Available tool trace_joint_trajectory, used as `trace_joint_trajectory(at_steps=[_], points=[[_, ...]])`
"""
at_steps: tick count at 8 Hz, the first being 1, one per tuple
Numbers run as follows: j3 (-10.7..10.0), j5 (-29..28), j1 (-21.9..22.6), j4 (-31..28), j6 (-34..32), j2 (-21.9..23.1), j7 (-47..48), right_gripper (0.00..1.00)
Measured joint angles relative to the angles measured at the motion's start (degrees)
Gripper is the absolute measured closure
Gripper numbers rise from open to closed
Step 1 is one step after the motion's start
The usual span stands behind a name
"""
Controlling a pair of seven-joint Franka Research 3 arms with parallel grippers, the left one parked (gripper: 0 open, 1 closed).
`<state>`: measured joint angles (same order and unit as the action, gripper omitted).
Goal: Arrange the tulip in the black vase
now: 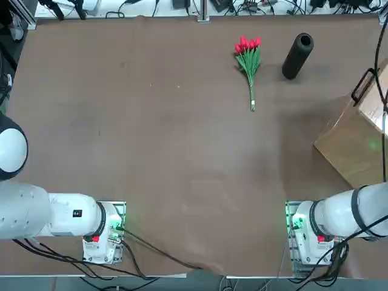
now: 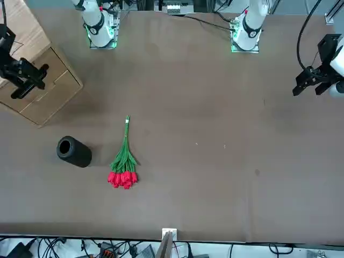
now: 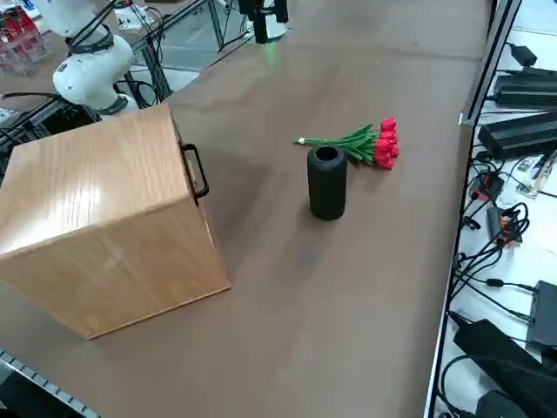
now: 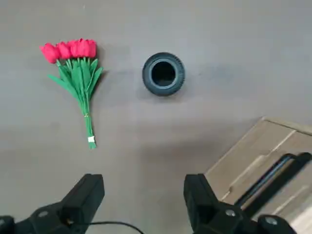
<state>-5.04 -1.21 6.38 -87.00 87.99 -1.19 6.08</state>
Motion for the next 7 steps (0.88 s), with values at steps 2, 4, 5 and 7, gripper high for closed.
trace_joint_trajectory(at_steps=[2,4,5,7], points=[[0.3,0.0,3.2,-1.3,2.8,-2.3,1.6,0.00],[0.4,-0.3,5.4,-5.4,9.1,-3.7,2.3,0.00],[0.4,-0.5,6.4,-7.9,12.1,-4.1,2.5,0.00],[0.5,-0.8,10.1,-13.5,19.8,-5.9,8.6,0.00]])
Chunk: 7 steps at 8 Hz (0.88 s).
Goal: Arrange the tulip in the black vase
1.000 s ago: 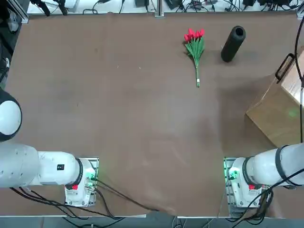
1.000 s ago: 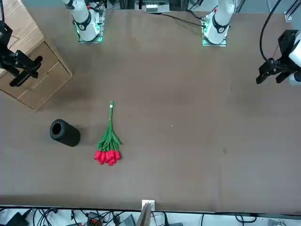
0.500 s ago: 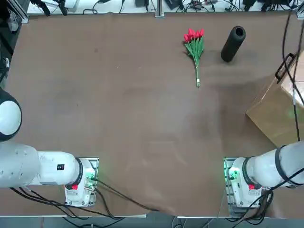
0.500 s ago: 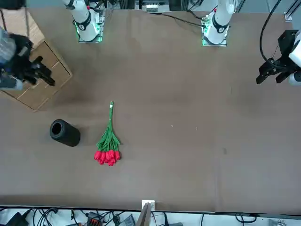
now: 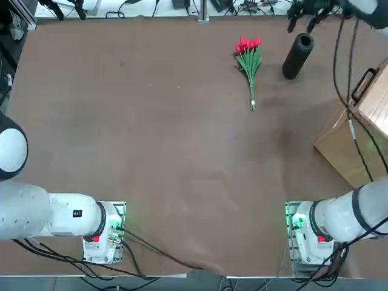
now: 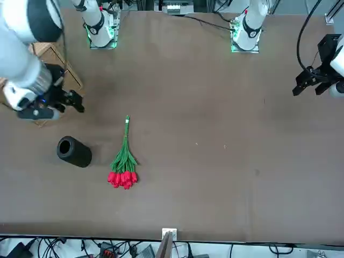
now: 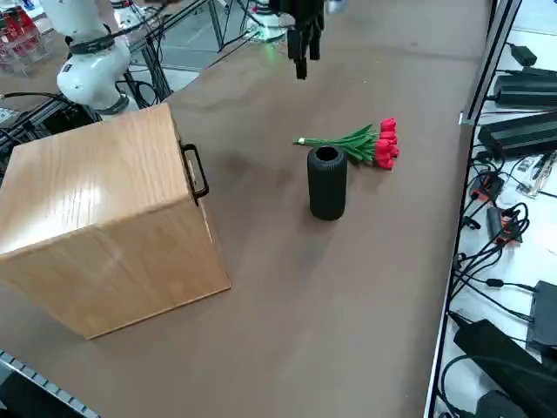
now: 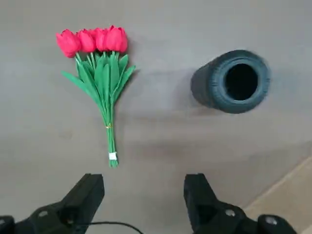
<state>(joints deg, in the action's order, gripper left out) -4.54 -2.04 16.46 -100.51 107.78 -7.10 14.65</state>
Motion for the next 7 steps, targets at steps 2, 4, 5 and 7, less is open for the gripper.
trace_joint_trajectory(at_steps=[2,4,5,7], points=[[0.1,0.0,4.9,-3.8,8.1,-4.2,5.9,0.00],[0.1,0.0,6.6,-4.9,11.7,-8.2,6.3,0.00],[0.1,0.0,7.0,-5.2,12.9,-10.1,6.3,0.00],[0.1,0.0,7.8,-5.4,15.7,-14.4,6.3,0.00]])
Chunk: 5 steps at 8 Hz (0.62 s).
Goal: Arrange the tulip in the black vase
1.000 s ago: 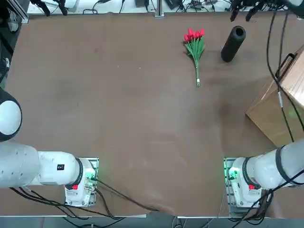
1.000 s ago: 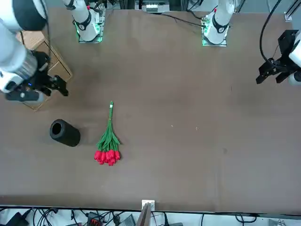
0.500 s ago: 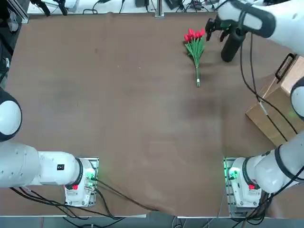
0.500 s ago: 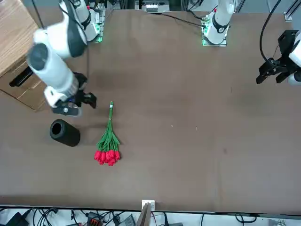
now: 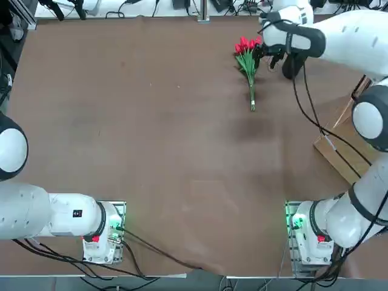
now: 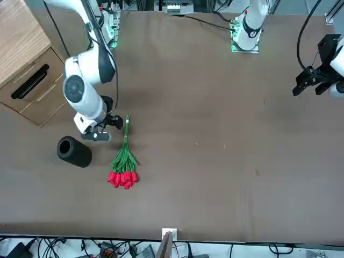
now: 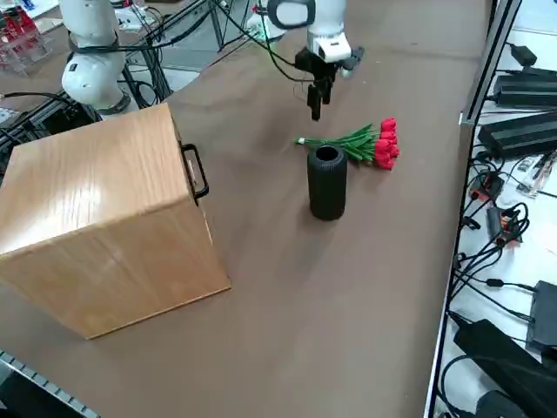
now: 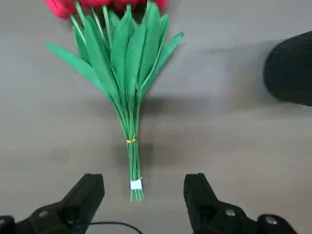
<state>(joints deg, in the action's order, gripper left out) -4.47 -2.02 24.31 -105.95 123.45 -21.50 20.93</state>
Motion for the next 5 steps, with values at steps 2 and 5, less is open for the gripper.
trace_joint_trajectory(at_steps=[2,5], points=[[0.0,0.0,0.1,0.0,2.3,-3.4,0.0,0.00],[0.0,0.0,0.2,0.0,6.0,-6.0,-0.2,0.02]])
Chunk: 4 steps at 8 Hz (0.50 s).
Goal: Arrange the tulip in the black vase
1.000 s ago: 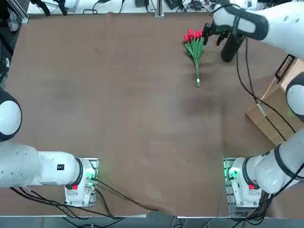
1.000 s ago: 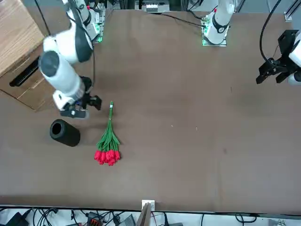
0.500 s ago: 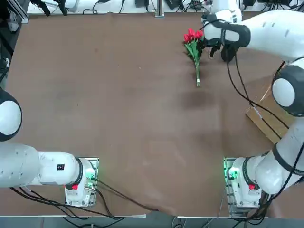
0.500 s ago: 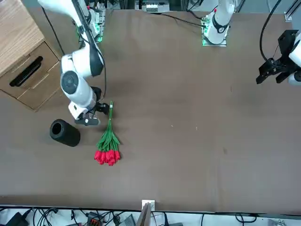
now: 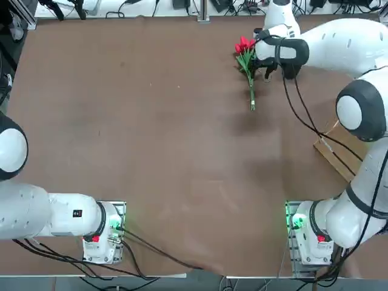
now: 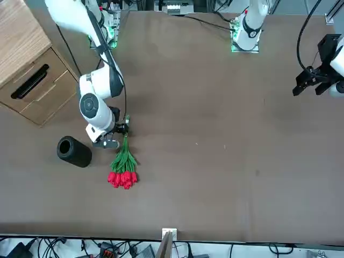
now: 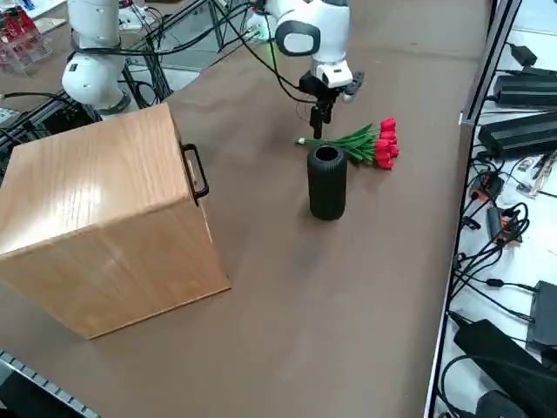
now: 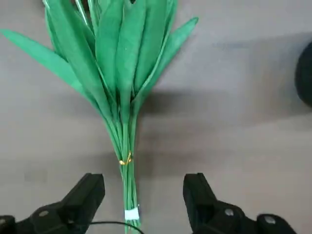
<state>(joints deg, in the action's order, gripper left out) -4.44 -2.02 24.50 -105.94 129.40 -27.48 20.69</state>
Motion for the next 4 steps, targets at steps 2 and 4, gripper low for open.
trace_joint_trajectory(at_steps=[2,4], points=[[0.9,0.0,0.1,0.0,2.5,-2.0,-0.1,0.03],[1.5,0.0,0.4,0.0,4.3,-3.6,-0.1,0.03]])
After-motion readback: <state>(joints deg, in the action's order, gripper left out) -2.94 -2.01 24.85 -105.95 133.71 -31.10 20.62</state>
